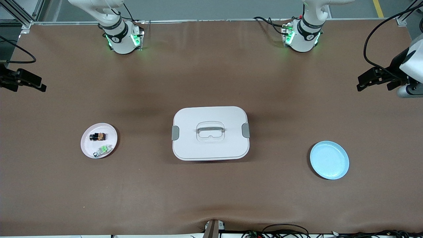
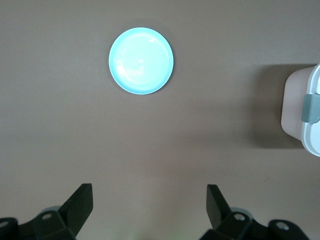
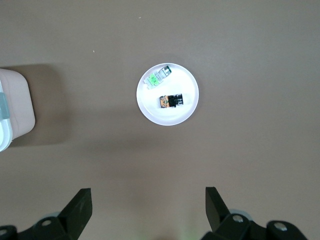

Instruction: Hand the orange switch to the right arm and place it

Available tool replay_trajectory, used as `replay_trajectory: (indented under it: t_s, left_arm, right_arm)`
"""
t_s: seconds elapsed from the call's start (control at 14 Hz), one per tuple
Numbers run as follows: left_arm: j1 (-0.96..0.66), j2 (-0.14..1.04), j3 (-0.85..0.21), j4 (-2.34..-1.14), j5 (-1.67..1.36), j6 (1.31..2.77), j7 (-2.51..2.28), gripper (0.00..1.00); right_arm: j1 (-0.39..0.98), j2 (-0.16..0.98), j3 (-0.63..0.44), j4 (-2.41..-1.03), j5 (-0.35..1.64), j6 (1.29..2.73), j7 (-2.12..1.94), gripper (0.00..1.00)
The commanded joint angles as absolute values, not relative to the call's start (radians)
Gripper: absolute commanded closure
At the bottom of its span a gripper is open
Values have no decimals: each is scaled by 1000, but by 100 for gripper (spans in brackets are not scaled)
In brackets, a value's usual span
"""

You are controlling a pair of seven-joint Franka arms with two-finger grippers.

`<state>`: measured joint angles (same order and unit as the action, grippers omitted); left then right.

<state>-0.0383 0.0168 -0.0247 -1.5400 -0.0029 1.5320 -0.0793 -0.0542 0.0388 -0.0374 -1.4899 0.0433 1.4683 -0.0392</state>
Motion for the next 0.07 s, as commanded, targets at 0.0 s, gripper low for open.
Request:
replay_trajectory:
  t_s: [0.0]
  left_arm:
    - [-38, 15, -26, -1528, -5, 1514, -61, 0]
  right_arm:
    - [-37, -5, -66, -1526, 57, 1488, -28, 0]
